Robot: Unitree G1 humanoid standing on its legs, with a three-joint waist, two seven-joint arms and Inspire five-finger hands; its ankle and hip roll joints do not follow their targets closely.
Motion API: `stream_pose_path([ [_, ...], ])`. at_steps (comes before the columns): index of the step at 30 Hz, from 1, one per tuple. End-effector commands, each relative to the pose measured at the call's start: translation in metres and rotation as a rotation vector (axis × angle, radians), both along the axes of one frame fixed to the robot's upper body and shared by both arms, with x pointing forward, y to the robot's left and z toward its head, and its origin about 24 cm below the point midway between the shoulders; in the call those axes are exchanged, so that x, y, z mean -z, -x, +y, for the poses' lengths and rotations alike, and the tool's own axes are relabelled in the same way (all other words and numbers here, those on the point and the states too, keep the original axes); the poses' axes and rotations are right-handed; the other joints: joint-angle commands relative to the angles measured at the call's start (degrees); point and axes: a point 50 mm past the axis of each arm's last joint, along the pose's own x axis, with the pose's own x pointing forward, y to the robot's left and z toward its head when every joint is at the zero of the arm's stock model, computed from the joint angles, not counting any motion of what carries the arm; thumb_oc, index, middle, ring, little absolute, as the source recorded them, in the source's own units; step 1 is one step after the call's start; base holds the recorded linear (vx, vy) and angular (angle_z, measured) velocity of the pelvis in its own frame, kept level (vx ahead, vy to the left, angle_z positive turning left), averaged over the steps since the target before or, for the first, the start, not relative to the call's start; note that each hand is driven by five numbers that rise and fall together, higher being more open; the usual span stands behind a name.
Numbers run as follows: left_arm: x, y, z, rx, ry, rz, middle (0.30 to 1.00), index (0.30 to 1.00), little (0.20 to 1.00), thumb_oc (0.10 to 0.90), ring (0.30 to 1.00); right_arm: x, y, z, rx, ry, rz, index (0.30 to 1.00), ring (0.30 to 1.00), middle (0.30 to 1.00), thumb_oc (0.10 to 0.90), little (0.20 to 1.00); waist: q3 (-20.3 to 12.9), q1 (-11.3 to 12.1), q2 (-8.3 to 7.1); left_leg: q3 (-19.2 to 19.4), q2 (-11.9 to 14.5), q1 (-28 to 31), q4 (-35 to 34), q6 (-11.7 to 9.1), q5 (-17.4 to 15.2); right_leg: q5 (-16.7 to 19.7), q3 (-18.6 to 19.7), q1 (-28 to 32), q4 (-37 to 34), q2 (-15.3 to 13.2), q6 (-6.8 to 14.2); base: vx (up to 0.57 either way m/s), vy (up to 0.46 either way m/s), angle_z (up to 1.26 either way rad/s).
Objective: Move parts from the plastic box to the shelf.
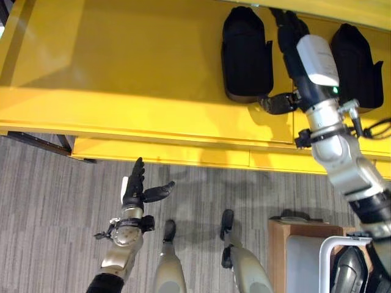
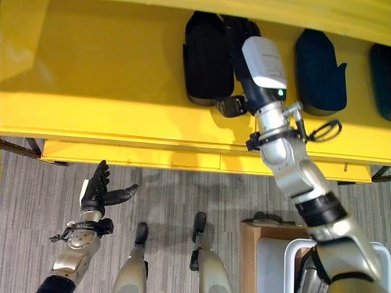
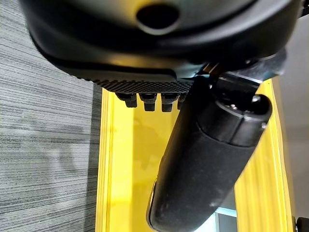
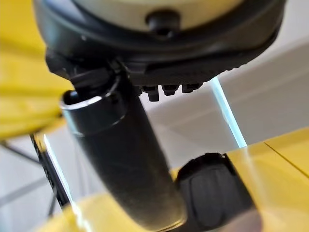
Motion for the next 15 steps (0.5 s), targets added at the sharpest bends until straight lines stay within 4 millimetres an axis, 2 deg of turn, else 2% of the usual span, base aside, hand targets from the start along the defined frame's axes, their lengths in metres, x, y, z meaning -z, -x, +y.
stream_pose_path([
  [1,-0.027,-0.003,-0.002,0.016,-0.047,-0.15,1.0,1.0,1.0,0.9,1.0,-0.03,0.016,0.004,-0.072,-0.071,-0.197,1.0,1.0,1.0,0.9,1.0,-4.8,-0.1,-0.86,0.8,2.3,2.1,-1.2,2.5,-0.3,-5.4,2.6,-1.3,9.6,-7.2,7.5,0.02,0.04,-0.1],
  [2,-0.024,-0.002,-0.006,0.027,-0.042,-0.138,1.0,1.0,1.0,0.9,1.0,-0.008,0.02,0.003,-0.105,-0.149,-0.129,1.0,1.0,1.0,0.9,1.0,-5.2,-0.4,-0.72,1.0,2.2,2.4,-1.2,2.6,-0.5,-5.3,2.6,-0.8,9.3,-7.5,7.7,0.02,0.057,-0.09],
  [8,-0.013,0.003,-0.008,0.034,-0.047,-0.089,1.0,1.0,1.0,0.9,1.0,0.059,0.035,0.002,-0.17,-0.395,0.114,1.0,1.0,1.0,0.9,1.0,-6.7,-1.5,-0.52,1.9,1.0,4.1,0.5,3.3,-2.3,-4.0,3.1,2.2,6.7,-8.6,8.4,0.02,0.067,-0.06],
  [12,-0.006,0.008,-0.004,0.023,-0.058,-0.063,1.0,1.0,1.0,0.9,1.0,0.096,0.043,0.008,-0.218,-0.48,0.297,1.0,1.0,1.0,0.9,1.0,-8.6,-2.2,-0.2,2.7,-0.4,6.8,1.6,4.5,-4.1,-3.5,4.0,5.0,5.8,-10.1,9.2,0.05,0.118,-0.21],
  [15,-0.007,0.011,-0.001,0.023,-0.073,-0.065,1.0,1.0,1.0,0.9,1.0,0.114,0.048,0.007,-0.233,-0.521,0.394,1.0,1.0,1.0,0.9,1.0,-10.1,-2.4,-0.09,3.0,-1.7,8.4,2.3,5.1,-5.4,-2.9,4.3,6.9,4.6,-11.3,9.9,0.05,0.109,-0.06],
])
